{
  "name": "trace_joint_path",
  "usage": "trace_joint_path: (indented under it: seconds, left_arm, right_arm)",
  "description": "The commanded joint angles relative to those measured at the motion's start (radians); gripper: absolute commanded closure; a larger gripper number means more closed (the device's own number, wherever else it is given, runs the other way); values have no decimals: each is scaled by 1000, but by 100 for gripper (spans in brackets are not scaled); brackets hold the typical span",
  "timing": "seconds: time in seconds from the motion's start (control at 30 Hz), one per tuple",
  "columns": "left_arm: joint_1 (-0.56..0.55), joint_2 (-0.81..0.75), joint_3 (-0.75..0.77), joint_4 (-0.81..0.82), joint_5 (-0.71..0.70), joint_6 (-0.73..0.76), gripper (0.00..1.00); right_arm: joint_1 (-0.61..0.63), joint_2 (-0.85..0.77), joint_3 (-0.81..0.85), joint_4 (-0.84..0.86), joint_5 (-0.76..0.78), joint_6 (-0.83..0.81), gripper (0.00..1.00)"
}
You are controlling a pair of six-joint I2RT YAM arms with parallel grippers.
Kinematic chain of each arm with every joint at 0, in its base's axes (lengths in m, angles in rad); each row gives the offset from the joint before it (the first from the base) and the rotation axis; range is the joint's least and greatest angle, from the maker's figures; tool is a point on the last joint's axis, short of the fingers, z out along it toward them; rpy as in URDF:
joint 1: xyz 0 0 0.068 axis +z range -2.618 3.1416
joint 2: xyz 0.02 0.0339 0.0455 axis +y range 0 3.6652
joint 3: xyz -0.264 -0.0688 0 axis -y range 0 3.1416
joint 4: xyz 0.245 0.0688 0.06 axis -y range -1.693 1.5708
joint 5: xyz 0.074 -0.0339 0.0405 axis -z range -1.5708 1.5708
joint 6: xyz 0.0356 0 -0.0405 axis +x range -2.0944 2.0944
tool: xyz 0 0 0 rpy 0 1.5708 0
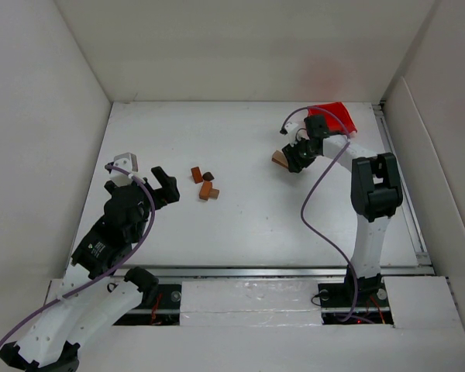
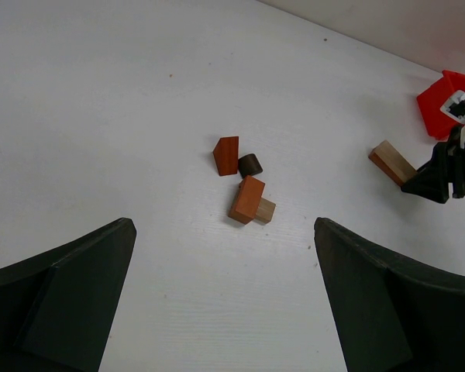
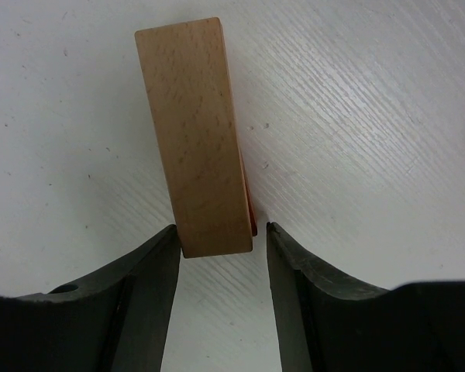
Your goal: Build the wood block tower
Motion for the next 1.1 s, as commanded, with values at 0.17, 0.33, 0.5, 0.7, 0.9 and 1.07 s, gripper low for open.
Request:
trace_joint_path:
  seconds: [0.17,0.33,0.5,0.7,0.9,1.07]
  left_arm:
    - [-5,-11,-9,40,7,14,1]
    - [-5,-11,-9,38,7,14,1]
    - [-5,-9,-9,38,7,14,1]
    - [-5,-11,-9,40,7,15,1]
    - [-5,-11,-9,38,7,14,1]
    - [-5,-12,-10,40,7,15,1]
  right_arm:
    - [-6,0,49,-10,8,-7,49]
    - [-6,-4,49,-7,11,-9,52]
    - [-6,-7,49,-7,6,-9,57]
    - [-6,-7,50,-16,2,-12,55]
    - [3,-26,40,-16,-9,-24,36]
    - [12,-41,33,-16,-14,-30,24]
